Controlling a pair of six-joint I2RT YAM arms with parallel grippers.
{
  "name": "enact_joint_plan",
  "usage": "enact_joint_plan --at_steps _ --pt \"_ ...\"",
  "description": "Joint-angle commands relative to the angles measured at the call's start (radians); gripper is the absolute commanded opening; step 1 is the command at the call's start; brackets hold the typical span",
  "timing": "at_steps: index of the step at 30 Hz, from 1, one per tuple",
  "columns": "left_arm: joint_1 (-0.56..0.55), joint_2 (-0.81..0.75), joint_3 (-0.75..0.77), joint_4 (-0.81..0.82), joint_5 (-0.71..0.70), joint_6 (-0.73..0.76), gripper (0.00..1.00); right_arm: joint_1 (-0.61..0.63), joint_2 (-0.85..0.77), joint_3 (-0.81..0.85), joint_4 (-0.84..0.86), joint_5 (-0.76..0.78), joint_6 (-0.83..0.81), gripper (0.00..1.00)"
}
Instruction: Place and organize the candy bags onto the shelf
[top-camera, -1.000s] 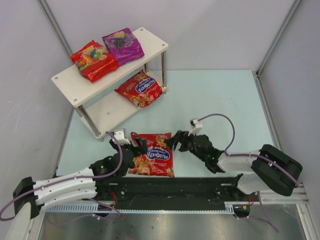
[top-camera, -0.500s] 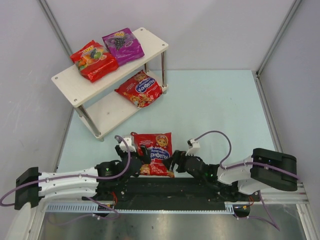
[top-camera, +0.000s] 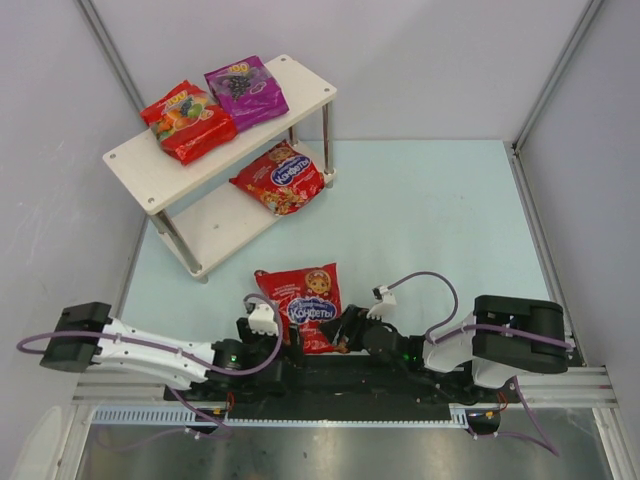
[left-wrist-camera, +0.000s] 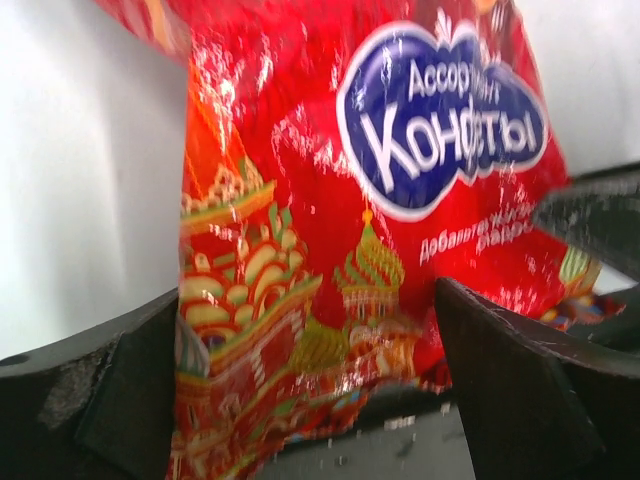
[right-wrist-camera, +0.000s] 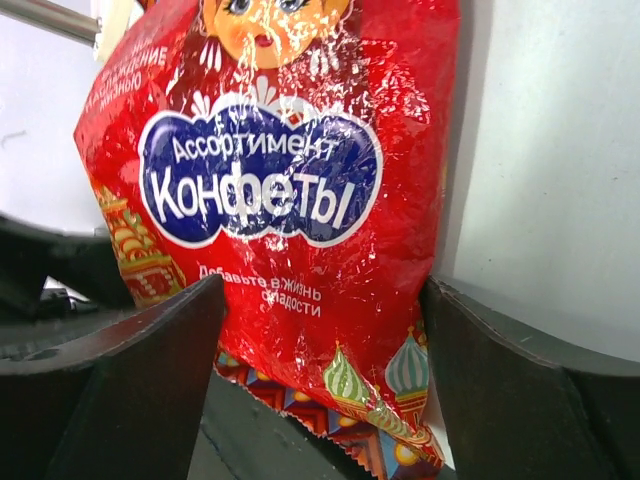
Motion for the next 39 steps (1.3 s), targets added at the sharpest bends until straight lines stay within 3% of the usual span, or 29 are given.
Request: enact_joint_plan --at_steps 1,9,15,17,18,19,20,21,22,24,28,31,34,39 --pt "-0.103 0.093 0.103 -0.238 -0.069 -0.367 1.0 0.006 0.049 0.002 -0.037 -0.01 0.035 0.81" --pt "-0.171 0.239 0.137 -0.293 -0.081 -0.556 0.97 -0.003 0.081 0.011 -0.034 -0.045 0.027 0.63" --pt "-0.177 0.196 0.084 -0.235 -0.115 -0.566 0.76 -0.028 0.109 0.02 -0.03 -0.09 0.014 0.39" --pt "-0.179 0.166 0.066 -0.218 -0.124 -0.557 0.66 -0.04 0.113 0.02 -0.016 -0.114 -0.006 0.25" --pt "-0.177 0.157 0.064 -0.217 -0.127 -0.547 0.6 -0.045 0.107 0.02 -0.007 -0.121 -0.02 0.2" --pt "-0.179 0.146 0.061 -0.215 -0.136 -0.541 0.46 -0.049 0.087 0.02 -0.003 -0.122 -0.049 0.07" --pt "-0.179 0.141 0.067 -0.217 -0.144 -0.518 0.38 -0.049 0.072 0.022 -0.005 -0.118 -0.071 0.01" --pt "-0.179 0.14 0.075 -0.214 -0.151 -0.503 0.3 -0.051 0.055 0.022 -0.011 -0.113 -0.089 0.0" --pt "-0.177 0.141 0.084 -0.22 -0.173 -0.488 0.15 -0.052 0.011 0.029 -0.022 -0.096 -0.142 0.0" --pt "-0.177 0.153 0.127 -0.253 -0.199 -0.469 0.0 -0.051 -0.038 0.049 -0.077 -0.075 -0.221 0.0" --pt "-0.179 0.222 0.233 -0.368 -0.271 -0.486 0.0 -0.055 -0.159 0.129 -0.126 -0.061 -0.511 0.0" --pt "-0.177 0.293 0.333 -0.607 -0.341 -0.663 0.0 -0.081 -0.232 0.177 -0.126 -0.079 -0.704 0.0" --pt "-0.174 0.354 0.42 -0.931 -0.392 -0.985 0.0 -0.152 -0.27 0.23 -0.115 -0.162 -0.822 0.0" --pt "-0.053 0.252 0.426 -0.927 -0.479 -0.882 0.0 -0.319 -0.217 0.325 -0.066 -0.382 -0.89 0.0"
